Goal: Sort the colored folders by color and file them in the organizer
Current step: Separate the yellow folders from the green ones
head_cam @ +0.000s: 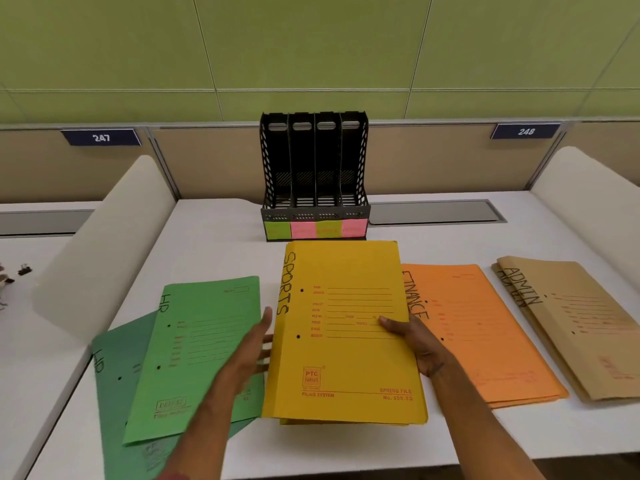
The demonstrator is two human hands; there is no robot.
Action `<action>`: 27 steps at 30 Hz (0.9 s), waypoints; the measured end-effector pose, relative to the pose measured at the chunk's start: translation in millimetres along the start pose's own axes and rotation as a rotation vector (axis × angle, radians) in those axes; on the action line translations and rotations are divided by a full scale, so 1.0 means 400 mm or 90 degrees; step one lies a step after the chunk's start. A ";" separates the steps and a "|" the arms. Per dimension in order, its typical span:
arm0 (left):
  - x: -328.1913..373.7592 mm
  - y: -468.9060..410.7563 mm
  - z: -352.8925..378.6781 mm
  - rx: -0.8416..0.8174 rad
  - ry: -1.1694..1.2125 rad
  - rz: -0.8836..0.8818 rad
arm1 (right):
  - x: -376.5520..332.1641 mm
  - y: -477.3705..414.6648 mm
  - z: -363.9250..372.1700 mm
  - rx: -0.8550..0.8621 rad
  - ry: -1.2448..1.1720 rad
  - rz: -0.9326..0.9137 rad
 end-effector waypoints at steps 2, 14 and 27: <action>-0.018 -0.004 0.062 -0.083 0.084 0.009 | 0.011 -0.004 0.011 -0.022 0.022 0.005; -0.035 -0.080 0.102 0.150 -0.036 0.083 | 0.004 -0.059 -0.077 0.202 0.244 -0.028; -0.074 -0.143 0.129 0.223 -0.320 0.063 | 0.013 -0.101 -0.098 0.289 0.685 0.049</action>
Point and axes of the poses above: each hand's wrist, its own y-axis away from the middle knuckle, its own z-axis out of the palm, x = y × z, the point moved 7 cm from there along -y, towards the middle knuckle, and after that the axes turned 3 degrees about z, right-handed, at the moved point
